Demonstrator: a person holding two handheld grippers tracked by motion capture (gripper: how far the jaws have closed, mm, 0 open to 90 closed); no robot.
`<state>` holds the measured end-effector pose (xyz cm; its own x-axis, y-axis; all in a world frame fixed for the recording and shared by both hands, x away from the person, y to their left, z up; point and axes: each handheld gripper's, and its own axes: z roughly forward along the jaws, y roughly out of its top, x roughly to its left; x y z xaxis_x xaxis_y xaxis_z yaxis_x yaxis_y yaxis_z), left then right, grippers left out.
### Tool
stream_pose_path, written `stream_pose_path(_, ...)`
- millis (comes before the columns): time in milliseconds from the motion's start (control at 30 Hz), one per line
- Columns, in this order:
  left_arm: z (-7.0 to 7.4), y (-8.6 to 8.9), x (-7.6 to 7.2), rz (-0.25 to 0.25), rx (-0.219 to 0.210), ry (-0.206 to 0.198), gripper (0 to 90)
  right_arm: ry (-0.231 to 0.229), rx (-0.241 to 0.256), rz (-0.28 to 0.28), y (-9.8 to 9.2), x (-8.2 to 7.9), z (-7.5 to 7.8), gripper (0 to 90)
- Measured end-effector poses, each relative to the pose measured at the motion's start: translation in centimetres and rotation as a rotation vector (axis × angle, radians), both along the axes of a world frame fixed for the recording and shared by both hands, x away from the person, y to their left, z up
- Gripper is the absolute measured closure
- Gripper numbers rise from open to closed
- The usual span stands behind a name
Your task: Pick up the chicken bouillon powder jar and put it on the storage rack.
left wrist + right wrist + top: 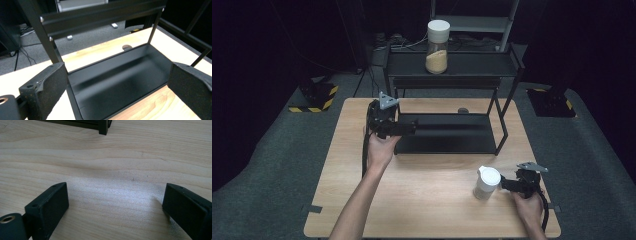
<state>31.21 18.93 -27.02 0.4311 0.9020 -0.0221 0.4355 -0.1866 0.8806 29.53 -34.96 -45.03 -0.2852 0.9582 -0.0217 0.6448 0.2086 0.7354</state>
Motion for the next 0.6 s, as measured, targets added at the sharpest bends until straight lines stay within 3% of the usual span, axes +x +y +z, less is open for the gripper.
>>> stream_pose_path(400,-4.3,0.1,-0.9,0.014,0.010,0.024,2.9,0.000,0.000,0.000,0.0,0.0,0.0,6.0)
stream_pose_path(600,-6.5,-0.5,-1.1,0.010,0.039,0.044,2.9,0.000,0.001,-0.001,0.0,0.0,0.0,6.0)
